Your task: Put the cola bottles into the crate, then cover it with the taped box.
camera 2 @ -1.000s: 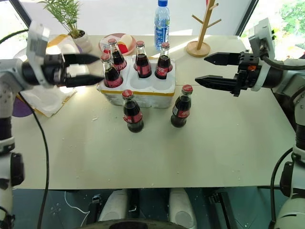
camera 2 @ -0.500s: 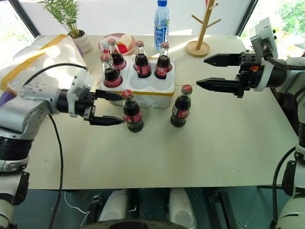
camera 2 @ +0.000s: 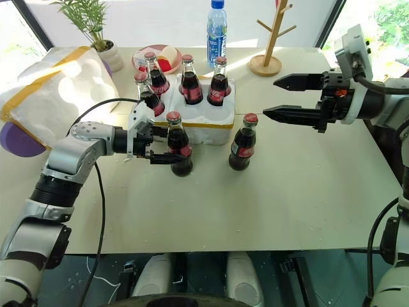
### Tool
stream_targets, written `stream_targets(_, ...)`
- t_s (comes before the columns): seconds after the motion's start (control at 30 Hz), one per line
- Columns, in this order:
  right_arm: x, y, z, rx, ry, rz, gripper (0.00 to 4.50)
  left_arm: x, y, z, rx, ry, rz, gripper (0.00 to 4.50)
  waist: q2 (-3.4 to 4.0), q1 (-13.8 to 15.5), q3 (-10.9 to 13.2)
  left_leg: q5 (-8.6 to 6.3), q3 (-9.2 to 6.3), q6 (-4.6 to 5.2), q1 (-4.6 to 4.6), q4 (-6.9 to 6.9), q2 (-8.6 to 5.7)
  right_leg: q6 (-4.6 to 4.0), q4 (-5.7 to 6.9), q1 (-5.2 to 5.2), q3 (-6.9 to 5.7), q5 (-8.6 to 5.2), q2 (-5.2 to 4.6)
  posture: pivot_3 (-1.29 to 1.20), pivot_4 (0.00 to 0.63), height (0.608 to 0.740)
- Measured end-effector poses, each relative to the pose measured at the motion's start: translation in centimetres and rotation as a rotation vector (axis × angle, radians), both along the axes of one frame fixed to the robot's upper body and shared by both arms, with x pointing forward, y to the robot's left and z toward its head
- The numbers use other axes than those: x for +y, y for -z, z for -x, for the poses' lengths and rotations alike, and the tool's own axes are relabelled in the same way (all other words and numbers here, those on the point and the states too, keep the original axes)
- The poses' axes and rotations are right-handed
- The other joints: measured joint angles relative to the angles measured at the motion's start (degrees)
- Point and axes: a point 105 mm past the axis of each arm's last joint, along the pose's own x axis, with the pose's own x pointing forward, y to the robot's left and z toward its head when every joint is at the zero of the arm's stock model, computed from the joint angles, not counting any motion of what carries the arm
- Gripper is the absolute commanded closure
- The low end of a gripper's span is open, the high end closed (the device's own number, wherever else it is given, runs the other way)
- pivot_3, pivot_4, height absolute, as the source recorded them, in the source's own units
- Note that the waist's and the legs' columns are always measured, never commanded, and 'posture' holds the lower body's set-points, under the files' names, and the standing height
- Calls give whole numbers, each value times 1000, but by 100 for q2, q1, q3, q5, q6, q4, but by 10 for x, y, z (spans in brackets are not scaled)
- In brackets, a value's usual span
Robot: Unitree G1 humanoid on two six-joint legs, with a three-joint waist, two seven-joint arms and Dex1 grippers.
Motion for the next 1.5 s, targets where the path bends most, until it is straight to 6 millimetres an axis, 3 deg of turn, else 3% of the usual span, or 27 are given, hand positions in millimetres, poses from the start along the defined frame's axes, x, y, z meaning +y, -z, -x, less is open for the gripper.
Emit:
stream_targets(0.03, 0, 0, -1, 0, 1, -5, 0, 0, 2, 0, 5, 5, -7, 20, 0, -6, 0, 0, 0, 0, 0, 0, 0, 0, 0, 0, 0, 0, 0, 0, 150, 740)
stream_targets(0.13, 1, 2, -2, 1, 9, -16, 0, -4, 8, 4, 28, 40, -32, 766, 0, -5, 0, 0, 0, 0, 0, 0, 0, 0, 1, 0, 0, 0, 0, 0, 150, 740)
stream_targets(0.2, 1, 1, -3, -1, 17, -18, 0, -5, 9, 6, 34, 56, -30, 1718, 0, -4, 0, 0, 0, 0, 0, 0, 0, 0, 1, 0, 0, 0, 0, 0, 150, 740)
stream_targets(0.43, -2, 4, -4, 6, 36, -28, 0, -7, 4, 7, 99, 51, 28, 1712, 0, -4, 1, -1, -2, 1, -4, 0, 1, 0, 0, -2, 0, 0, 0, 0, 150, 740)
stream_targets(0.5, -3, 4, -4, 5, 39, -30, 0, -17, -12, 3, 108, 41, 109, 1712, -1, 30, 3, 0, -9, 1, -12, 10, 1, 0, 1, -3, -5, 0, 0, 0, 150, 740)
stream_targets(0.7, -2, 3, -3, -1, 39, -28, 0, -41, -99, -16, -11, -19, 367, 1712, -1, 102, 4, -11, -35, 19, -23, 40, 0, 4, 1, 1, -8, 1, 1, 0, 150, 740)
stream_targets(0.83, -2, 3, -4, -3, 46, -29, 0, -45, -121, -23, -8, -95, 460, 1712, -1, 96, 4, -11, -41, 19, -23, 40, 0, 4, 3, 0, -8, 0, 5, 0, 150, 740)
stream_targets(0.93, -3, 3, -4, -6, 51, -29, 0, -38, -120, -38, -45, -250, 407, 1712, -1, 91, 4, -10, -43, 17, -22, 40, 0, 4, 4, 1, -8, 0, 6, 0, 150, 740)
stream_targets(1.1, -4, 6, -5, -1, 60, -31, 0, -21, -100, -60, -61, -501, 242, 1712, -1, 113, 4, -10, -42, 16, -24, 40, -1, 4, 4, 0, -8, 0, 6, 0, 150, 740)
stream_targets(1.23, -2, 7, -6, -9, 53, -42, 0, -32, -97, -57, -82, -519, 198, 1712, -1, 138, 4, -9, -49, 15, -33, 44, -4, 5, 1, 0, -14, 0, 0, 0, 150, 740)
stream_targets(1.5, -1, 6, -8, -26, 55, -44, 0, -46, -63, -58, -82, -520, 48, 1712, 1, 124, 4, -9, -50, 15, -33, 45, -4, 5, 2, -1, -14, 0, 7, 0, 150, 740)
